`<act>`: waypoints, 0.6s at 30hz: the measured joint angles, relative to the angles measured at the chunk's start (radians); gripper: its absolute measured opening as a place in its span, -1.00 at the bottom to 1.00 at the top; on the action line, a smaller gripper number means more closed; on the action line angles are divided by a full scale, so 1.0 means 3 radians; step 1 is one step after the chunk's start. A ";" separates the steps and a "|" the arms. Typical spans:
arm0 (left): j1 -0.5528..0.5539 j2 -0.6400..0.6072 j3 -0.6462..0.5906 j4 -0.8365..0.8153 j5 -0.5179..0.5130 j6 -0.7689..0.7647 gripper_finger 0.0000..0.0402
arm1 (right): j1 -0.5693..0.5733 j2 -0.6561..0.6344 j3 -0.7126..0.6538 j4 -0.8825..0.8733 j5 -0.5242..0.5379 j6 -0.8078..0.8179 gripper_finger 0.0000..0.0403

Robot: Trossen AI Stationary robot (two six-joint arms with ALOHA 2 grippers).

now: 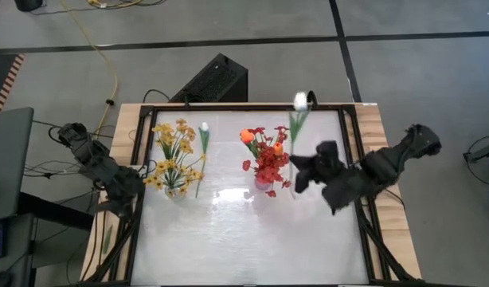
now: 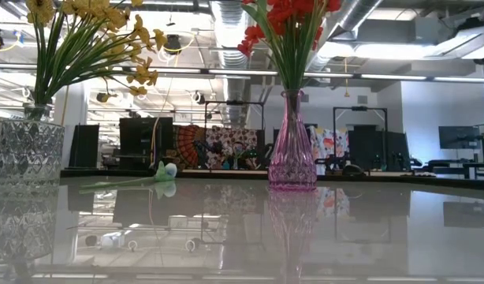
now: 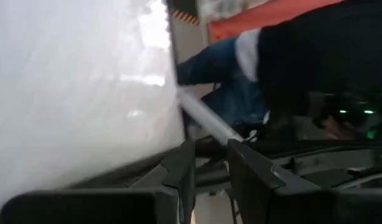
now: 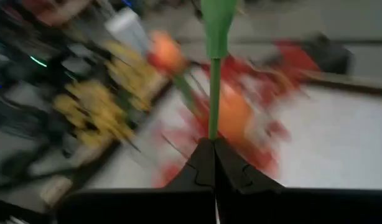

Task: Sort flowers into vase by color
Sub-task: Put the bottom white flower into the transparent vase

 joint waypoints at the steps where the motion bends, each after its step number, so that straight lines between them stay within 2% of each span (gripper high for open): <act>1: 0.0000 0.0000 0.0000 0.0107 -0.0001 0.0021 -0.60 | -0.0072 0.0000 0.0021 0.0379 -0.0067 -0.0392 -0.93; 7: 0.0000 -0.0002 0.0000 0.1074 0.0024 0.0108 -0.60 | -0.0336 0.0232 0.0037 0.3070 -0.1192 -0.2676 -0.93; 10: 0.0000 -0.0003 0.0000 0.1758 0.0042 0.0272 -0.60 | -0.0440 0.0520 0.0037 0.4187 -0.1682 -0.3355 -0.93; 13: 0.0000 -0.0004 0.0000 0.2437 0.0041 0.0447 -0.60 | -0.0591 0.0836 0.0081 0.4805 -0.2047 -0.3501 -0.93; 16: 0.0000 -0.0004 0.0001 0.2936 -0.0017 0.0585 -0.60 | -0.0782 0.1221 0.0289 0.4971 -0.2256 -0.3334 -0.93; 18: 0.0000 -0.0005 0.0014 0.3082 -0.0186 0.0703 -0.60 | -0.0908 0.1521 0.0548 0.4975 -0.2422 -0.3170 -0.93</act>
